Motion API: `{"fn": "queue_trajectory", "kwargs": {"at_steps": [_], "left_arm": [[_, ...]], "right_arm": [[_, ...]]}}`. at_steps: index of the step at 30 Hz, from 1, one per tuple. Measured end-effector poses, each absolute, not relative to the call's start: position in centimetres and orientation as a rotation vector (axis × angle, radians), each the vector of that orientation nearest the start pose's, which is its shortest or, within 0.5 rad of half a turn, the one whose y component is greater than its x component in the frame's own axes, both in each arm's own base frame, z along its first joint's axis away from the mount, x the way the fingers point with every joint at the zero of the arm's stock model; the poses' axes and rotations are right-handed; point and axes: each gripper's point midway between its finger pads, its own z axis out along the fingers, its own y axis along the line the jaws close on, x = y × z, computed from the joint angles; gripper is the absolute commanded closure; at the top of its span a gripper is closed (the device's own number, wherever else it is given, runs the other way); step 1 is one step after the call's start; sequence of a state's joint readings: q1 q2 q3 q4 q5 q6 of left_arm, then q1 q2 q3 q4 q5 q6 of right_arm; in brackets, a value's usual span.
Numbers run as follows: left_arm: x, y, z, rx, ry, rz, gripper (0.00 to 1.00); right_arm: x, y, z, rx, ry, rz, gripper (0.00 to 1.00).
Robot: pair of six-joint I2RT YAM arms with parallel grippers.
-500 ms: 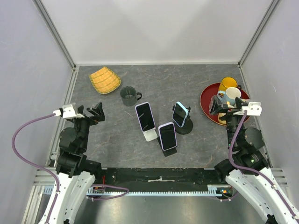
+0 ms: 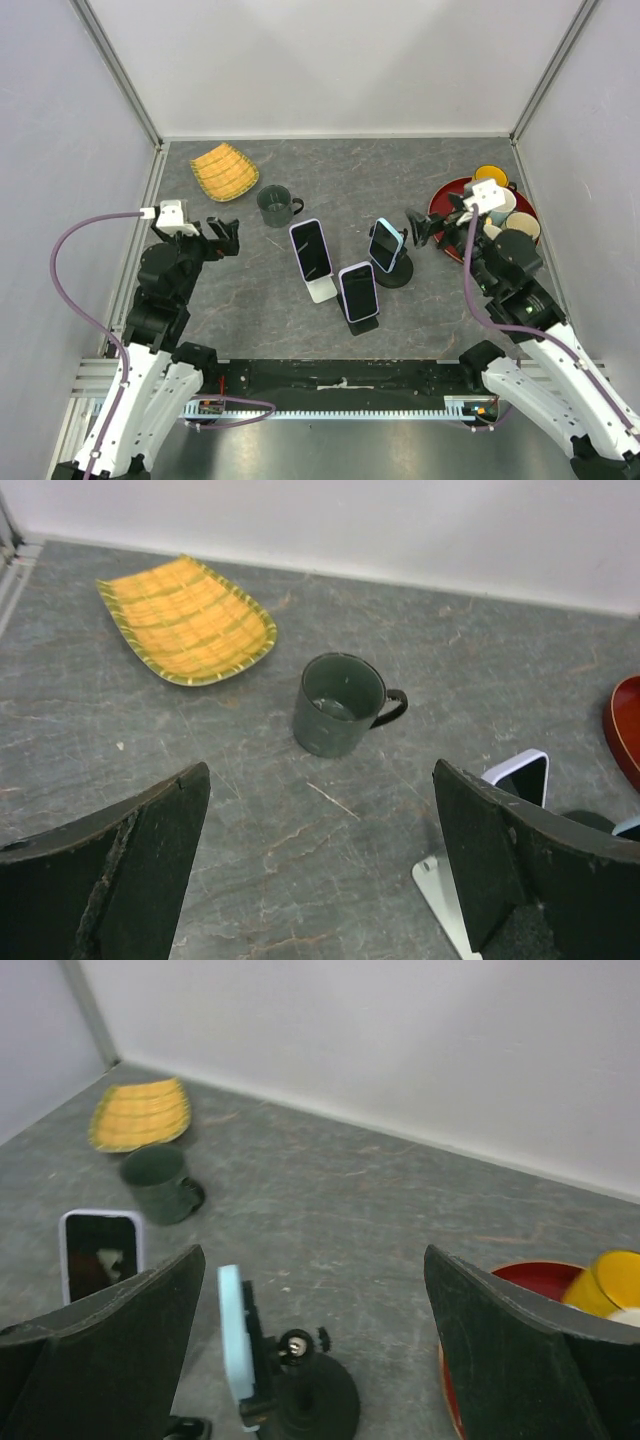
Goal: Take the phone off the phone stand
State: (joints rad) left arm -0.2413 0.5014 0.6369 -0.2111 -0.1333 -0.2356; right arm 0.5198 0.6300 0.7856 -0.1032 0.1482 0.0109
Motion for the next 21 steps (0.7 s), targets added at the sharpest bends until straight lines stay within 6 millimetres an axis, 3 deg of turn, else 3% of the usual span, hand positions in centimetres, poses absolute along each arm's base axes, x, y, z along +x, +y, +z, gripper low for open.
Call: {"fn": "queue_trajectory", "kwargs": {"at_steps": [5,9,14,17,21], "left_arm": [[27.2,-6.5,25.7,-0.055,1.756,-0.296,0.0],[27.6,-7.6,24.1,-0.028,1.84,-0.341,0.0],[28.1,-9.4,22.3,-0.006,1.972,-0.395,0.0],[28.2,-11.5,21.4,0.026,2.055,-0.411,0.0],[27.8,-13.3,21.3,0.007,2.107,-0.404,0.0]], "right_arm": [[26.4,15.7,33.1,-0.43,1.571,0.433,0.02],[26.0,17.1,31.4,-0.504,1.639,0.485,0.02],[25.8,16.7,30.6,-0.492,1.681,0.473,0.02],[25.8,16.0,30.8,-0.459,1.678,0.455,0.02],[25.3,14.8,31.1,-0.408,1.661,0.423,0.02]]}}
